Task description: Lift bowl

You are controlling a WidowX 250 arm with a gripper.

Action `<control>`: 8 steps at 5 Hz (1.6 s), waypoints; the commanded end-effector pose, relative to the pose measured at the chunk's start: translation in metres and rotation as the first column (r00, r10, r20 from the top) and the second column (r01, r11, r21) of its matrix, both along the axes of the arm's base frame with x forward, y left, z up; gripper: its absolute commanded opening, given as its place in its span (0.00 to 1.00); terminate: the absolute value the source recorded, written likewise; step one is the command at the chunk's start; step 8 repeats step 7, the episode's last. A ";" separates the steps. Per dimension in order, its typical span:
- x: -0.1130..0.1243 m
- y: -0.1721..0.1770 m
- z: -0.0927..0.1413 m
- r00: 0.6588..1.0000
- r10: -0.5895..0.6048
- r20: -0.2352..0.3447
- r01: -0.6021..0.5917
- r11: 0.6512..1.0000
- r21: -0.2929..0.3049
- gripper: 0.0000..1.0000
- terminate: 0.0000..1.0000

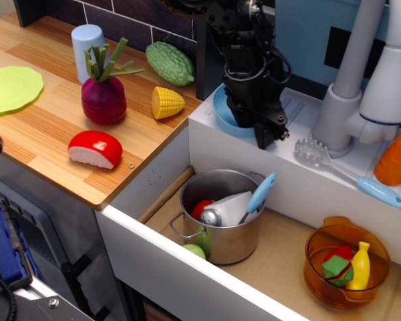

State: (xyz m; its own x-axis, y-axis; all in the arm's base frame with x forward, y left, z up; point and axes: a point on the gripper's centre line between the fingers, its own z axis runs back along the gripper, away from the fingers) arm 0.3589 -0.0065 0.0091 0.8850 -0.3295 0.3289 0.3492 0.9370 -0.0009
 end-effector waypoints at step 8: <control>0.015 -0.007 0.122 0.987 -0.124 0.101 0.105 0.979 0.173 0.00 1.00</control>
